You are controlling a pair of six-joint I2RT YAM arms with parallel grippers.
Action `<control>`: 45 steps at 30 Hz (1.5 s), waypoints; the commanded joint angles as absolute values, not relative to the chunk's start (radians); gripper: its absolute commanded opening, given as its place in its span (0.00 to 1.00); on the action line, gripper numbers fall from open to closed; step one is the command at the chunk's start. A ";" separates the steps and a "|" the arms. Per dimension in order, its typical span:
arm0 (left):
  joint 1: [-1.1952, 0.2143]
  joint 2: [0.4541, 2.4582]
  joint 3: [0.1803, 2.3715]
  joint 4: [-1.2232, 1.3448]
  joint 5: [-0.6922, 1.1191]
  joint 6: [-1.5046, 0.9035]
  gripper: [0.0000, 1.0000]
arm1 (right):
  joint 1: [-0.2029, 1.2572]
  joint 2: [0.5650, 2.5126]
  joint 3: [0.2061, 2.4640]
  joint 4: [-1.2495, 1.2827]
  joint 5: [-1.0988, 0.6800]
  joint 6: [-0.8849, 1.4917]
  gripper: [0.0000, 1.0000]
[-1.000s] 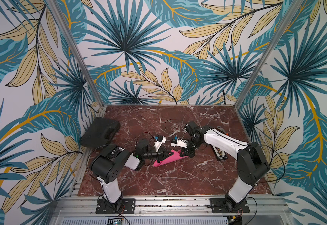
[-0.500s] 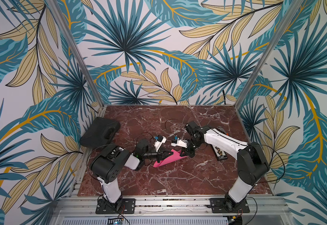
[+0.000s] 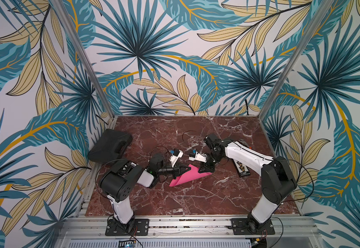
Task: Fold the square paper diagonally
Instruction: Fold the paper at the center of the board.
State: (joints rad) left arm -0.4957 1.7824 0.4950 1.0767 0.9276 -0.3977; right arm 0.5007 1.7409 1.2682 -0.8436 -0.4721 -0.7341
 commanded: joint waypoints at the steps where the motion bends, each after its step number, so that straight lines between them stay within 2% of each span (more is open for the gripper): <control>1: -0.494 1.753 0.483 1.106 0.924 -0.401 0.00 | 0.485 1.695 1.270 -0.857 -0.468 -0.714 0.32; 4: -0.500 1.736 0.485 1.088 0.904 -0.422 0.00 | 0.465 1.615 1.248 -0.820 -0.438 -0.662 0.41; 9: -0.548 1.698 0.491 1.033 0.823 -0.441 0.00 | 0.426 1.412 1.147 -0.707 -0.362 -0.502 0.47; 11: -0.584 1.686 0.512 0.981 0.787 -0.453 0.00 | 0.412 1.311 1.084 -0.644 -0.291 -0.402 0.49; 14: -0.633 1.672 0.551 0.898 0.725 -0.456 0.00 | 0.404 1.166 0.982 -0.562 -0.173 -0.249 0.58; 18: -0.680 1.691 0.612 0.854 0.656 -0.479 0.00 | 0.397 1.000 0.867 -0.511 -0.012 -0.033 0.76; 22: -0.703 1.763 0.680 0.846 0.591 -0.520 0.00 | 0.395 0.891 0.761 -0.492 -0.022 0.114 0.98; 23: -0.702 1.783 0.687 0.857 0.575 -0.531 0.00 | 0.396 0.877 0.743 -0.491 -0.034 0.142 0.99; 28: -0.690 1.852 0.751 0.741 0.503 -0.474 0.00 | 0.395 0.871 0.695 -0.483 -0.192 0.285 0.99; 32: -0.642 1.894 0.734 0.776 0.457 -0.494 0.00 | 0.395 0.918 0.698 -0.480 -0.250 0.348 0.99; 36: -0.607 1.896 0.706 0.769 0.411 -0.477 0.00 | 0.396 0.999 0.727 -0.471 -0.304 0.446 0.89; 45: -0.607 1.874 0.602 0.809 0.295 -0.484 0.00 | 0.444 1.290 0.875 -0.477 -0.349 0.644 0.49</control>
State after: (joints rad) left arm -0.6025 1.8965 0.6327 0.7776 0.3584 -0.4881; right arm 0.4187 1.2434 0.8303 -0.4900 -0.3286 0.5488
